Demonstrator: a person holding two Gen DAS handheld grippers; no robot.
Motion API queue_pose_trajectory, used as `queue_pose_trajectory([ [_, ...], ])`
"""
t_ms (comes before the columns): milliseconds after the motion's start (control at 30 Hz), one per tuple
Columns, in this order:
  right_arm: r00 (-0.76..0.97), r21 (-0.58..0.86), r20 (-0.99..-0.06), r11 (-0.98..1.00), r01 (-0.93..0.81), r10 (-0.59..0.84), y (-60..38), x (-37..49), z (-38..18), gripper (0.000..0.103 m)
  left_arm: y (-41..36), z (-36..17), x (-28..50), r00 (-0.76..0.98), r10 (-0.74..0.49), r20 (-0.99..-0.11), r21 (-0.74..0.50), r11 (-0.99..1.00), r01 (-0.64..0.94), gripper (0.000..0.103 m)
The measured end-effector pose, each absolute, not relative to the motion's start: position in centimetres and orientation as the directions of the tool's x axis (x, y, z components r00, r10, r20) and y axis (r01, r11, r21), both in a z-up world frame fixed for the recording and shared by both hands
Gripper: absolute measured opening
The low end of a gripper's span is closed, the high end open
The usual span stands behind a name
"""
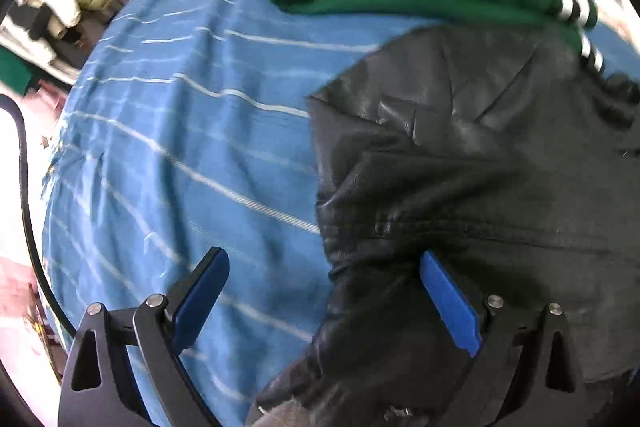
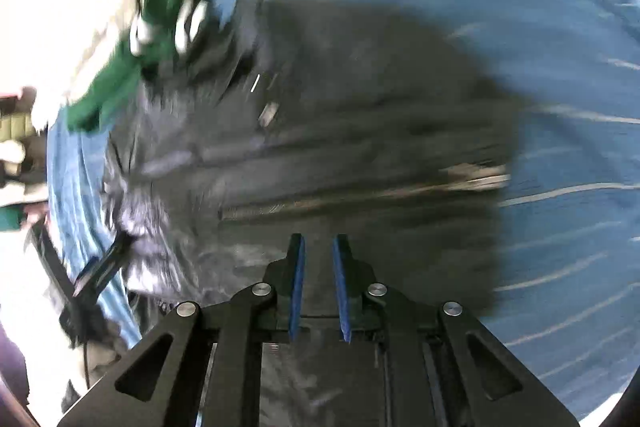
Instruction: Fold large clothes
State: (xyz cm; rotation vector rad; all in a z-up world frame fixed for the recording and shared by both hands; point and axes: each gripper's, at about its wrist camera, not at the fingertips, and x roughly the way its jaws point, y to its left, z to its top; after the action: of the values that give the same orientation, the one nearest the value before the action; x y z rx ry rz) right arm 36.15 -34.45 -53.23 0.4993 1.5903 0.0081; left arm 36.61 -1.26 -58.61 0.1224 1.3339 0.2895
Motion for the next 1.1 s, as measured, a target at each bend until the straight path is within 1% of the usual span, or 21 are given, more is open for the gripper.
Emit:
queue_pose_trajectory([
  [67, -0.083, 0.236, -0.960, 0.932, 0.274, 0.267, -32.6, 36.8, -55.2, 0.016, -1.0, -58.8, 36.6, 0.217, 0.255, -0.942, 0.233, 0.965, -0.123, 0.100],
  [167, -0.112, 0.125, -0.982, 0.963, 0.241, 0.155, -31.7, 37.6, -56.6, 0.005, -0.2, -58.9, 36.4, 0.230, 0.217, -0.949, 0.196, 0.974, -0.110, 0.103],
  [233, -0.123, 0.112, -0.981, 0.954, 0.278, 0.151, -32.0, 37.8, -57.2, 0.002, 0.4, -59.2, 36.5, 0.233, 0.162, -0.959, 0.136, 0.983, -0.124, 0.103],
  [300, -0.146, 0.097, -0.979, 0.952, 0.291, 0.144, -32.2, 38.2, -57.5, 0.002, 1.6, -59.9, 36.8, 0.227, 0.078, -0.971, 0.043, 0.987, -0.157, 0.103],
  [333, -0.162, 0.087, -0.977, 0.955, 0.282, 0.136, -32.1, 38.5, -57.4, 0.002, 2.7, -60.3, 36.9, 0.218, 0.003, -0.976, -0.041, 0.979, -0.201, 0.103],
  [367, -0.169, 0.087, -0.975, 0.952, 0.295, 0.142, -32.2, 38.6, -56.8, 0.005, 3.4, -60.5, 36.9, 0.221, -0.035, -0.975, -0.084, 0.972, -0.217, 0.103],
  [400, -0.163, 0.097, -0.975, 0.946, 0.310, 0.153, -32.7, 38.6, -56.1, 0.010, 3.8, -60.6, 36.8, 0.231, -0.063, -0.971, -0.115, 0.969, -0.219, 0.103],
  [467, -0.123, 0.073, -0.985, 0.941, 0.331, 0.119, -33.8, 38.4, -53.8, 0.010, 3.8, -60.4, 36.5, 0.247, -0.065, -0.967, -0.118, 0.972, -0.204, 0.103],
  [533, -0.092, 0.051, -0.992, 0.939, 0.341, 0.087, -35.3, 38.0, -52.1, 0.010, 3.5, -60.3, 36.2, 0.262, -0.046, -0.964, -0.102, 0.974, -0.204, 0.103],
  [567, -0.109, 0.009, -0.993, 0.941, 0.339, 0.049, -36.3, 37.6, -52.0, 0.010, 3.2, -60.3, 36.1, 0.264, -0.041, -0.964, -0.098, 0.973, -0.210, 0.103],
  [633, -0.171, -0.070, -0.985, 0.940, 0.335, -0.013, -37.6, 37.1, -53.6, 0.010, 2.7, -60.1, 35.7, 0.265, -0.031, -0.964, -0.091, 0.971, -0.220, 0.103],
  [667, -0.189, -0.049, -0.982, 0.939, 0.339, 0.017, -38.3, 36.9, -55.2, 0.009, 2.5, -60.1, 35.6, 0.265, -0.024, -0.964, -0.086, 0.971, -0.225, 0.103],
  [733, -0.194, -0.024, -0.980, 0.935, 0.354, 0.048, -38.9, 37.0, -56.4, 0.009, 1.6, -59.8, 35.0, 0.265, -0.003, -0.964, -0.067, 0.970, -0.233, 0.103],
  [800, -0.224, -0.060, -0.975, 0.946, 0.319, 0.014, -38.4, 37.9, -56.1, 0.010, 0.9, -59.2, 34.3, 0.270, 0.035, -0.962, -0.033, 0.969, -0.244, 0.103],
  [867, -0.192, -0.037, -0.981, 0.947, 0.319, 0.026, -38.2, 38.5, -54.4, 0.011, 0.3, -58.5, 33.8, 0.275, 0.075, -0.958, 0.001, 0.966, -0.259, 0.103],
  [900, -0.159, -0.009, -0.986, 0.949, 0.315, 0.043, -38.4, 38.6, -53.5, 0.011, -0.1, -58.2, 33.5, 0.278, 0.104, -0.955, 0.027, 0.963, -0.269, 0.103],
  [933, -0.145, -0.015, -0.989, 0.956, 0.294, 0.029, -38.5, 38.5, -52.9, 0.011, -0.5, -57.8, 33.2, 0.282, 0.144, -0.949, 0.062, 0.958, -0.281, 0.103],
  [967, -0.155, -0.053, -0.988, 0.965, 0.258, -0.012, -38.6, 38.4, -52.9, 0.011, -1.2, -57.2, 32.7, 0.288, 0.196, -0.937, 0.109, 0.950, -0.293, 0.103],
  [1000, -0.174, -0.061, -0.985, 0.970, 0.235, -0.020, -38.9, 38.2, -53.5, 0.011, -1.9, -56.6, 32.2, 0.288, 0.245, -0.926, 0.155, 0.940, -0.302, 0.103],
  [1033, -0.201, -0.028, -0.979, 0.974, 0.223, 0.018, -39.6, 37.9, -54.6, 0.011, -2.8, -55.9, 31.7, 0.284, 0.307, -0.908, 0.213, 0.924, -0.317, 0.103],
  [1100, -0.194, 0.029, -0.978, 0.975, 0.222, 0.073, -40.5, 38.2, -54.2, 0.012, -4.6, -54.5, 30.5, 0.293, 0.423, -0.857, 0.323, 0.885, -0.336, 0.103],
])
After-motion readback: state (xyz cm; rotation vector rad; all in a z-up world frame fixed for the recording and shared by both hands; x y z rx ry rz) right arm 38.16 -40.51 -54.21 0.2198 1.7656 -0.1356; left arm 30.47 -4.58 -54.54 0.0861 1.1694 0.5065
